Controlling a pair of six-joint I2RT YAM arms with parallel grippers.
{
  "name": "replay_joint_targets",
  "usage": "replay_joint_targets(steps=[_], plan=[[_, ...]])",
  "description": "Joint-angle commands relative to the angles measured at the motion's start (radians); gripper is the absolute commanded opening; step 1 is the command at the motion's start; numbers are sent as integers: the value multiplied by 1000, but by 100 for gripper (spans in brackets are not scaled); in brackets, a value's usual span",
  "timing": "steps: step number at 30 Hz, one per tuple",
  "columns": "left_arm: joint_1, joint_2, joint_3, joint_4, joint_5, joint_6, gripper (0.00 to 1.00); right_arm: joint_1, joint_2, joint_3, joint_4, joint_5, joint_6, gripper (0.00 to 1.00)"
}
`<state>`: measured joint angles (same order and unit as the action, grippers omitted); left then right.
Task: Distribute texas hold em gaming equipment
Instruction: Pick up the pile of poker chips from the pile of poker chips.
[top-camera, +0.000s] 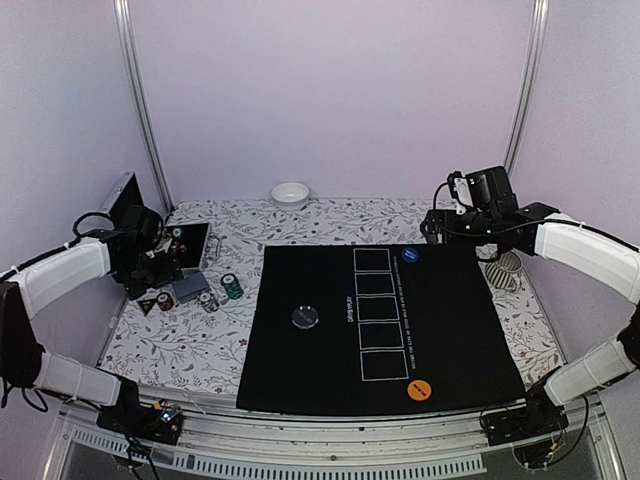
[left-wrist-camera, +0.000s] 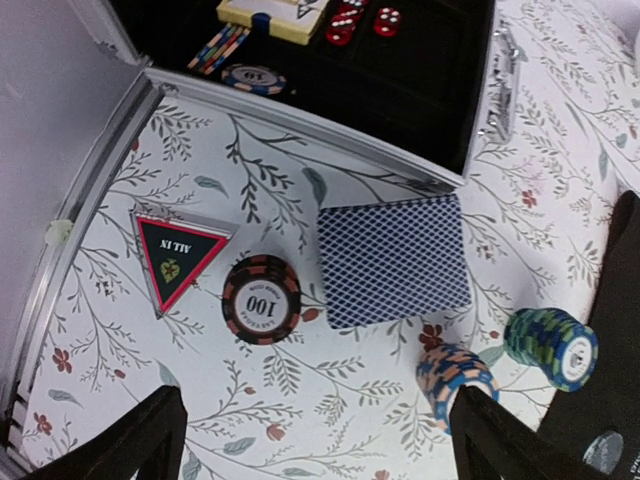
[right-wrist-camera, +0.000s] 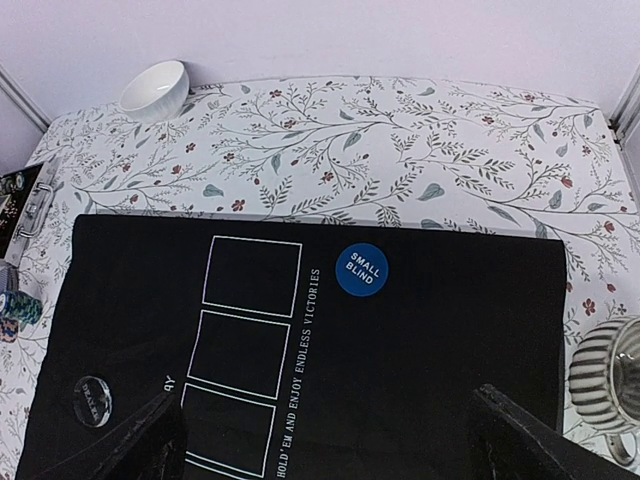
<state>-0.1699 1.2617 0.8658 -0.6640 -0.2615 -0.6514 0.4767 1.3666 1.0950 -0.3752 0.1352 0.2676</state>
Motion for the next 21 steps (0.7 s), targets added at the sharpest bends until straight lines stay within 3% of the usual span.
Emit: replay_joint_targets(steps=[1, 5, 13, 21], plan=[[89, 21, -47, 70, 76, 46, 89, -4, 16, 6, 18, -19, -15, 99], [135, 74, -70, 125, 109, 75, 76, -4, 13, 4, 18, -16, -19, 99], [170, 221, -64, 179, 109, 97, 80, -5, 16, 1, 17, -16, -20, 99], [175, 276, -65, 216, 114, 100, 69, -4, 21, 5, 17, -14, -24, 99]])
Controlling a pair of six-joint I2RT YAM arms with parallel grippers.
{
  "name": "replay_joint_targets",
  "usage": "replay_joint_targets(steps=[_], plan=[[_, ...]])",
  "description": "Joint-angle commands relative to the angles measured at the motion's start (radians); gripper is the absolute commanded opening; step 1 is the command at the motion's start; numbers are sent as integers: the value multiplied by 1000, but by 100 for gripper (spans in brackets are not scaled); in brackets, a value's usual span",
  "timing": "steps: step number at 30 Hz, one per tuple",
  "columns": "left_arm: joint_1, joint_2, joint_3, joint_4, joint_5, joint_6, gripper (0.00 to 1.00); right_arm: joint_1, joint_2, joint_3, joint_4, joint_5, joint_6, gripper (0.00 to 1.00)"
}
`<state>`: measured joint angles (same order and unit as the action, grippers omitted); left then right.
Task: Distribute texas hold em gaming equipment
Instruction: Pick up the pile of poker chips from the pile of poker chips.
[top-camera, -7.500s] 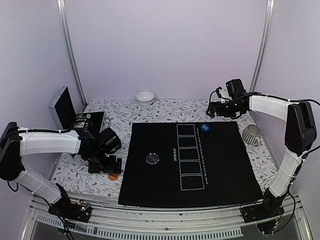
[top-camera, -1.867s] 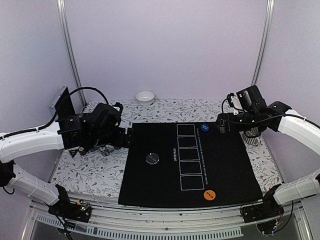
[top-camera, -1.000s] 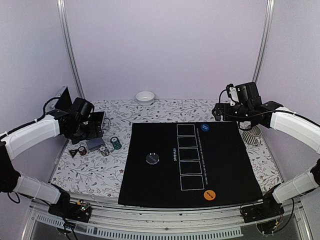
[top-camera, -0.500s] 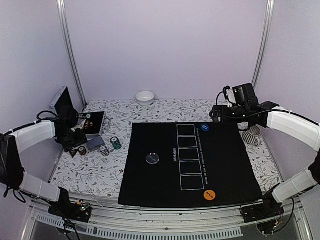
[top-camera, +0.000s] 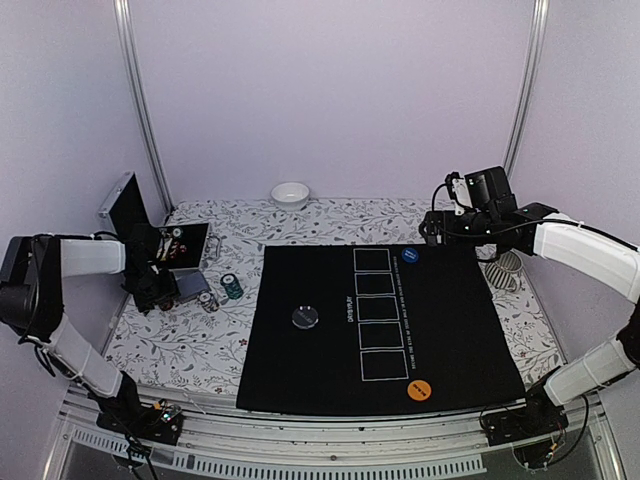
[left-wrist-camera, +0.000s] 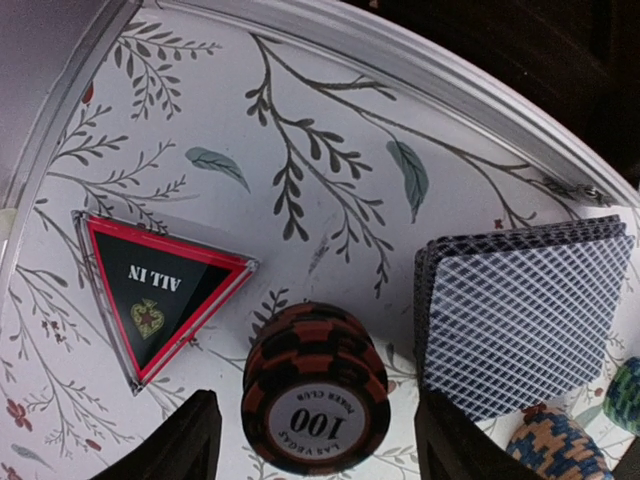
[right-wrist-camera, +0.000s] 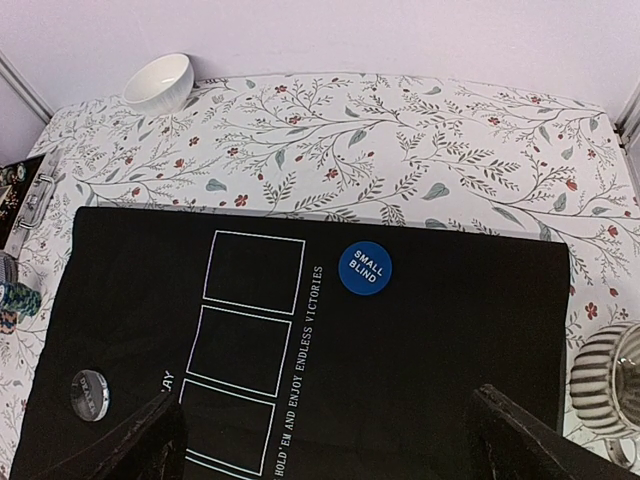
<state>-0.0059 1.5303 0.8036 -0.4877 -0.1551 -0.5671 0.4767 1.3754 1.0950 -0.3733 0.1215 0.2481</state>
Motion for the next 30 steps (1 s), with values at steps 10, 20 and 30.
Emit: replay_joint_targets(steps=[10, 20, 30], plan=[[17, 15, -4, 39, -6, 29, 48, -4, 11, 5, 15, -5, -4, 99], [18, -18, -2, 8, -49, 47, 8, -4, 8, 6, 14, -6, -6, 99], [15, -115, 60, -69, -55, 78, 0, -4, -3, 6, 14, -10, -4, 99]])
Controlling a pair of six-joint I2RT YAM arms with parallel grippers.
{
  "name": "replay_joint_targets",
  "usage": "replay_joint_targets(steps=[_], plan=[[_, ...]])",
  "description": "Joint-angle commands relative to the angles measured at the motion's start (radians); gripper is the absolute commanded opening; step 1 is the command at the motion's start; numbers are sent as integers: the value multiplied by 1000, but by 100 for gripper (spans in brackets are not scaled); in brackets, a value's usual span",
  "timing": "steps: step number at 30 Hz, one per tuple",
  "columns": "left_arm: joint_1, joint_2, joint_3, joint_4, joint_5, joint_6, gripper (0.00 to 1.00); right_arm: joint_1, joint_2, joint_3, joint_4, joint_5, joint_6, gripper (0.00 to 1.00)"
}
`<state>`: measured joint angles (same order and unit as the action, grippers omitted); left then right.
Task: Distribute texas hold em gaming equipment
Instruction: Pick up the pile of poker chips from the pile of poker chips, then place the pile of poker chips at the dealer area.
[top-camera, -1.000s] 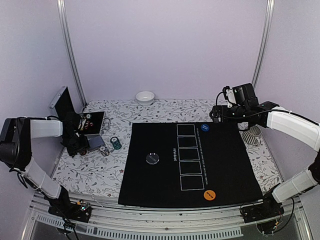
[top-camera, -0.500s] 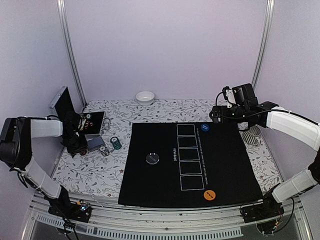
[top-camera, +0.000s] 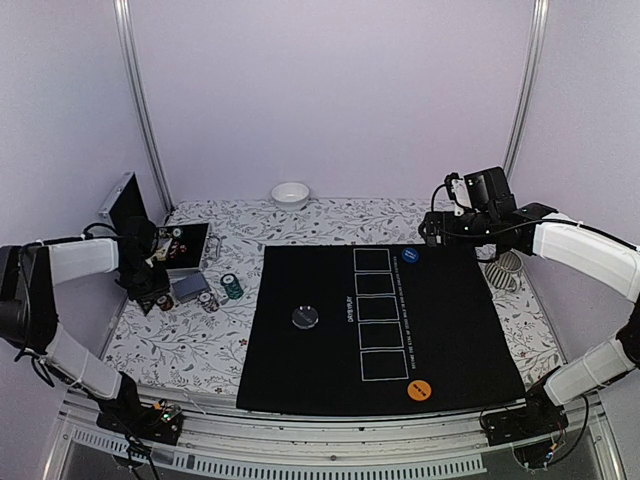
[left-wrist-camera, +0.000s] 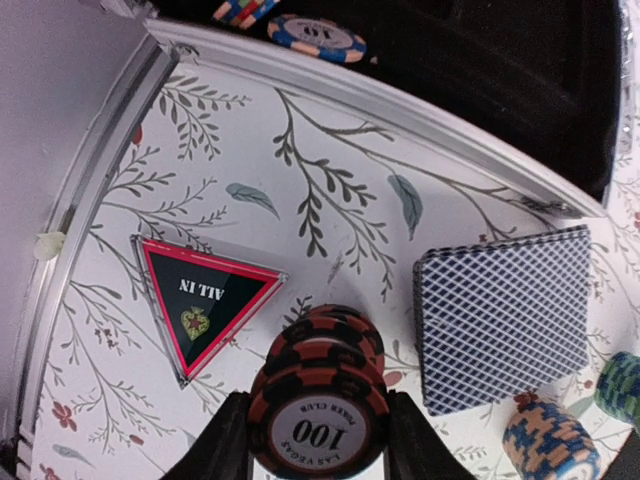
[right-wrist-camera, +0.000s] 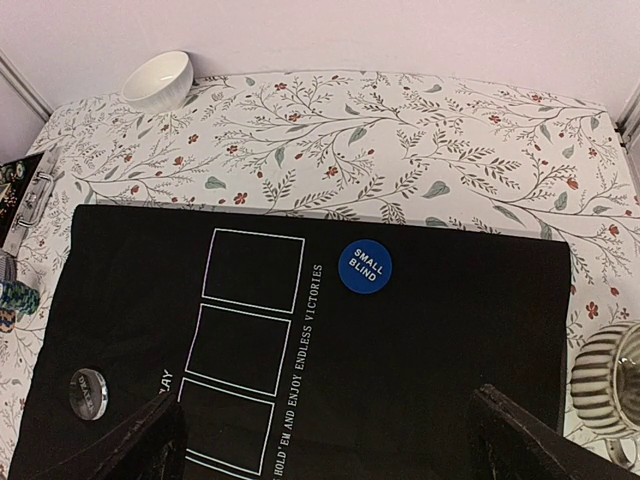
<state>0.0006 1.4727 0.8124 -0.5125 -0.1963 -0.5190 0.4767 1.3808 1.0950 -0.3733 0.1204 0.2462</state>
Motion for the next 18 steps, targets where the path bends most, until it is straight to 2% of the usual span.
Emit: replay_joint_targets(steps=[1, 4, 7, 12, 15, 18], plan=[[6, -73, 61, -59, -14, 34, 0, -4, -7, 6, 14, -11, -1, 99], [-16, -111, 91, -106, -7, 36, 0, -4, -6, 6, 14, -17, 2, 99], [-91, -151, 131, -151, 4, 34, 0, -3, -2, 7, 16, -21, 6, 99], [-357, -159, 266, -205, 9, 60, 0, -3, 2, 12, 16, -35, 14, 99], [-514, -108, 331, -212, 56, 83, 0, -4, 3, 12, 16, -41, 19, 99], [-609, -23, 378, -212, 77, 98, 0, -4, -2, 10, 16, -50, 26, 99]])
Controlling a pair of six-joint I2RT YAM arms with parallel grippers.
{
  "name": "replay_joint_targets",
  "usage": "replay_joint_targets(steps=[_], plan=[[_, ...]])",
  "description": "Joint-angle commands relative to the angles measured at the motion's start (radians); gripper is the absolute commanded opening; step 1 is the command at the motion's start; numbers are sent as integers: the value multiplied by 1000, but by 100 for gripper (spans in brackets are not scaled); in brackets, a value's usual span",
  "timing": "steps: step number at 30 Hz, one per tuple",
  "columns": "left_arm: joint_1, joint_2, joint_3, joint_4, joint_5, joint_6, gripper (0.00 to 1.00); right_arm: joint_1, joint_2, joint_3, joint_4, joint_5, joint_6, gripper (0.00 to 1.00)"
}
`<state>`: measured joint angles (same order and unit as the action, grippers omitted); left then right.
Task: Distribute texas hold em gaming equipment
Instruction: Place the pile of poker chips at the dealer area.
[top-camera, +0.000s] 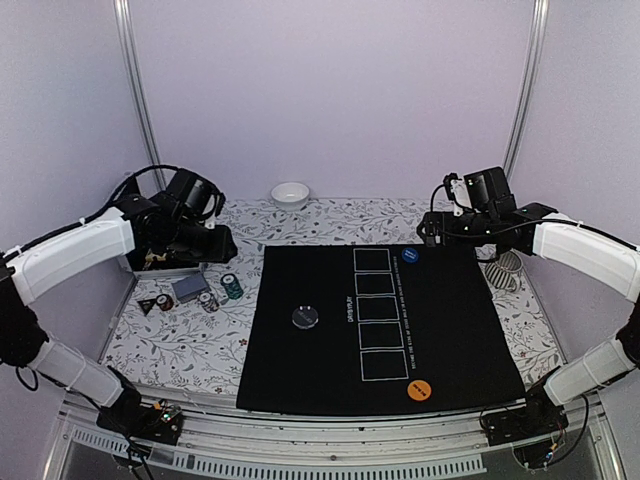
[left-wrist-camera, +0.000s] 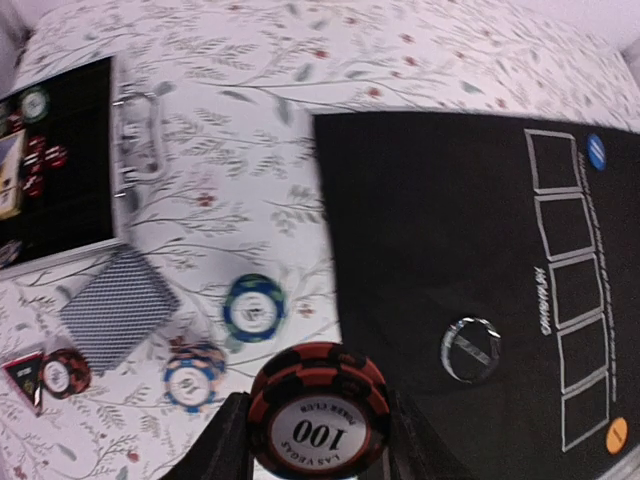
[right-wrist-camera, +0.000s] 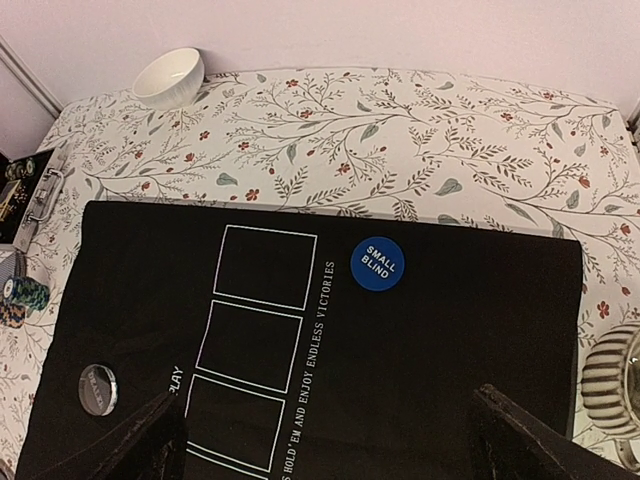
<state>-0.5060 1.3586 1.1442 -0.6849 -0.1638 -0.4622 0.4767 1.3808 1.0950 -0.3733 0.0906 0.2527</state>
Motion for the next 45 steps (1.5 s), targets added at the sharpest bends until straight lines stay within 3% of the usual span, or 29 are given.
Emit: replay_joint_targets(steps=[1, 6, 15, 23, 27, 29, 36, 45], plan=[[-129, 124, 59, -31, 54, 54, 0, -4, -4, 8, 15, -21, 20, 99], [-233, 326, 163, -7, 61, 131, 0, -4, -28, -2, 13, -13, 21, 99], [-230, 661, 340, 0, 65, 230, 0, -4, -56, -20, 1, 7, 10, 99], [-208, 708, 400, 38, 85, 228, 0, -4, -39, -22, 0, -2, 3, 99], [-229, 693, 440, 44, 103, 245, 0, -4, 18, 10, 7, -182, -16, 100], [-255, 665, 438, 69, 101, 275, 0, -4, 56, 31, 21, -313, -27, 96], [-400, 505, 391, 239, 147, 430, 0, 4, 211, 59, 208, -910, 51, 64], [-476, 413, 332, 349, 152, 510, 0, 57, 282, 60, 371, -1063, 160, 47]])
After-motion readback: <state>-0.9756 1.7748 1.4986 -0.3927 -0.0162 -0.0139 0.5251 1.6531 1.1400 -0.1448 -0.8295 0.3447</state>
